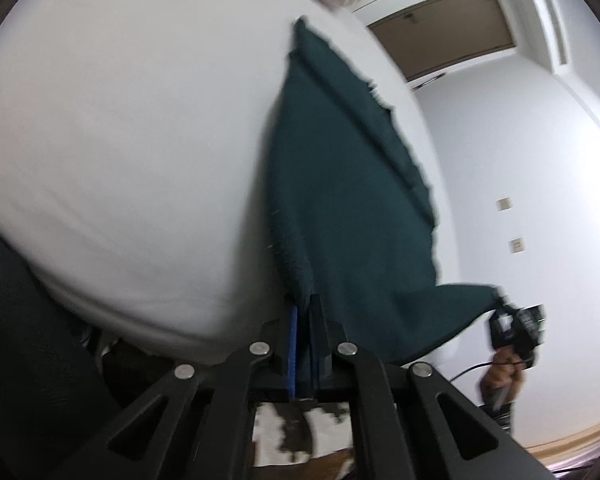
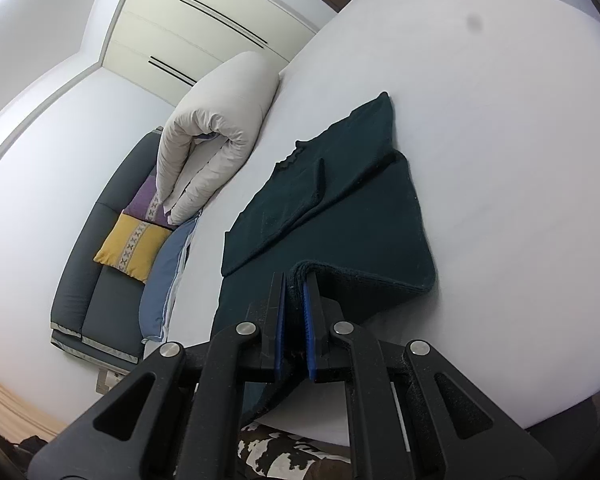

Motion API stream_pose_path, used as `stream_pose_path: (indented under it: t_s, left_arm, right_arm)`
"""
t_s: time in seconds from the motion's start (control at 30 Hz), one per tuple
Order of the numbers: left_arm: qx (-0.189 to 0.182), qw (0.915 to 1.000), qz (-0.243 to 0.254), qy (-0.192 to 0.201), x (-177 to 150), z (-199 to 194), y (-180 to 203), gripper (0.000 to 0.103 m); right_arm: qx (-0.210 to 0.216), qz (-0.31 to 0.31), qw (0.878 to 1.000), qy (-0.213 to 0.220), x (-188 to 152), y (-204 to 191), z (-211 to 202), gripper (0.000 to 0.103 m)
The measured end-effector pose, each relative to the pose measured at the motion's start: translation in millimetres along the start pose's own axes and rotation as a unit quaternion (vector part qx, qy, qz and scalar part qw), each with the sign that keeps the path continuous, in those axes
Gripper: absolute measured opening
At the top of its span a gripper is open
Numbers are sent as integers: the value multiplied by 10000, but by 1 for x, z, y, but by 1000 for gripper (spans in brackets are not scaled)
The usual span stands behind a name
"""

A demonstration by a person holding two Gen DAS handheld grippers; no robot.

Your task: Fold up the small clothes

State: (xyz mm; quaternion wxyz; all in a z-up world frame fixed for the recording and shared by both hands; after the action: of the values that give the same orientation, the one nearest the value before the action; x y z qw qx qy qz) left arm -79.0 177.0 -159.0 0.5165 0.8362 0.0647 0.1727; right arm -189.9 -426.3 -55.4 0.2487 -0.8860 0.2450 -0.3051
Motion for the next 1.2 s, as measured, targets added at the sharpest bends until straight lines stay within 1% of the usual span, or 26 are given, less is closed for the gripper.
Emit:
stream_pose_path:
  t_s: [0.1, 0.2, 0.33, 0.57, 0.8, 0.9, 1.0, 1.2]
  left_arm:
    - [-437, 9986, -17, 282, 25, -15, 21, 5]
    - [-755, 9957, 65, 525, 55, -21, 41, 4]
    - [-960, 9932, 188, 639, 84, -13, 60, 4]
    - [-1020, 9913, 346, 753, 125, 8, 78, 4]
    - [-975, 9901, 453, 899, 175, 26, 88, 4]
    - [-824, 9903, 583, 953, 197, 38, 90, 4]
    - [-680, 9906, 595, 1024, 221, 51, 87, 4]
    - [-576, 9909, 561, 1081, 263, 85, 83, 4]
  right_arm:
    - [-29, -16, 10000, 33, 6, -1, 2, 7]
    - [-28, 18, 9999, 112, 16, -5, 8, 7]
    - [-34, 28, 9997, 235, 31, -11, 15, 7]
    - [-64, -66, 9994, 346, 60, -25, 36, 7]
    - [-235, -46, 9983, 529, 93, -33, 60, 7]
    - [-380, -119, 9974, 607, 112, -36, 73, 7]
    - [-530, -117, 9963, 666, 127, -35, 84, 7]
    - [-941, -142, 9925, 766, 166, -24, 118, 7]
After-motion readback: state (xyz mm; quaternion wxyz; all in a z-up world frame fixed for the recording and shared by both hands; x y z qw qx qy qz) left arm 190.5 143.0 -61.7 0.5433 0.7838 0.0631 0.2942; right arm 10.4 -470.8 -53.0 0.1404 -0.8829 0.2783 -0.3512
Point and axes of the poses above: each gripper's, at about its wrist camera, not at the fingertips, and z roughly the way its jaws point, y to its right, x to its top, the point moved 5 cm from there along z, roughly the way its jaws point, and after that the axes turned 14 degrees about -x, right-handed, at the moved point
